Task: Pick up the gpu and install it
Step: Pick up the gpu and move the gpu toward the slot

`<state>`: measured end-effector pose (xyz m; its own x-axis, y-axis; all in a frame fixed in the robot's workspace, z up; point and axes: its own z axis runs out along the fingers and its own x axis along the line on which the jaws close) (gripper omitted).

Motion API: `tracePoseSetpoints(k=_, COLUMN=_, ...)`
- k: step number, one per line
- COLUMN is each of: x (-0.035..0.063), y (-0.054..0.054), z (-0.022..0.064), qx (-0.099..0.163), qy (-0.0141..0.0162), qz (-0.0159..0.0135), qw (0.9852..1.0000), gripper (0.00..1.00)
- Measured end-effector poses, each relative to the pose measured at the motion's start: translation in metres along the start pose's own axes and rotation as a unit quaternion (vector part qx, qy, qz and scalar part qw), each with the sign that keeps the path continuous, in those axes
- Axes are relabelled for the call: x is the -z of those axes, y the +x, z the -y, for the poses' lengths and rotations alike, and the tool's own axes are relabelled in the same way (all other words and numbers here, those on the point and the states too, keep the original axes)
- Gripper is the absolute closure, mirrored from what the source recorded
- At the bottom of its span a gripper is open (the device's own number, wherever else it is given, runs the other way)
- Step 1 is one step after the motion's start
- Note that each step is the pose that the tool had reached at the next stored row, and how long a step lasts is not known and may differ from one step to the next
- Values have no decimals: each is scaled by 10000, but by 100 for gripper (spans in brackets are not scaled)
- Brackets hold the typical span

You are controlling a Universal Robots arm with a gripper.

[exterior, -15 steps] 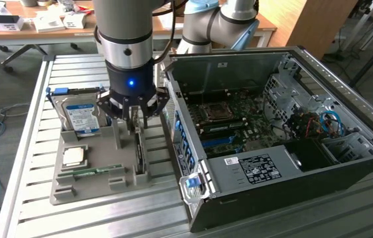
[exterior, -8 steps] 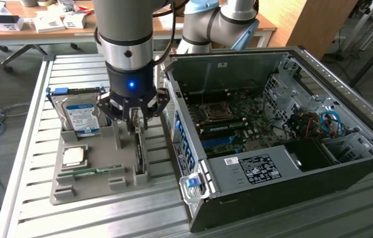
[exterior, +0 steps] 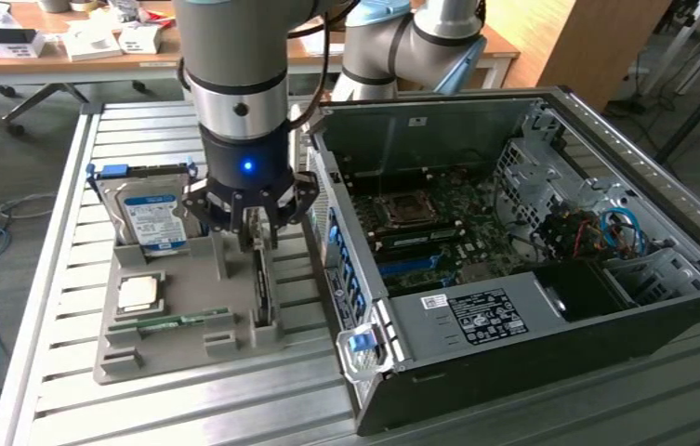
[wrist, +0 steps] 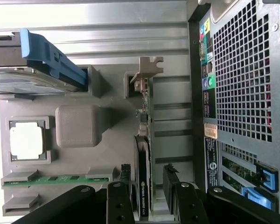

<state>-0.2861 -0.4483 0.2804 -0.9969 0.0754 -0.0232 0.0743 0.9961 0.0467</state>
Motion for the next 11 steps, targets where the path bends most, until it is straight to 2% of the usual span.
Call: tracePoseSetpoints(k=11, x=-136, y=3, z=8, qx=0, qy=0, qz=0, qw=10000, gripper=58)
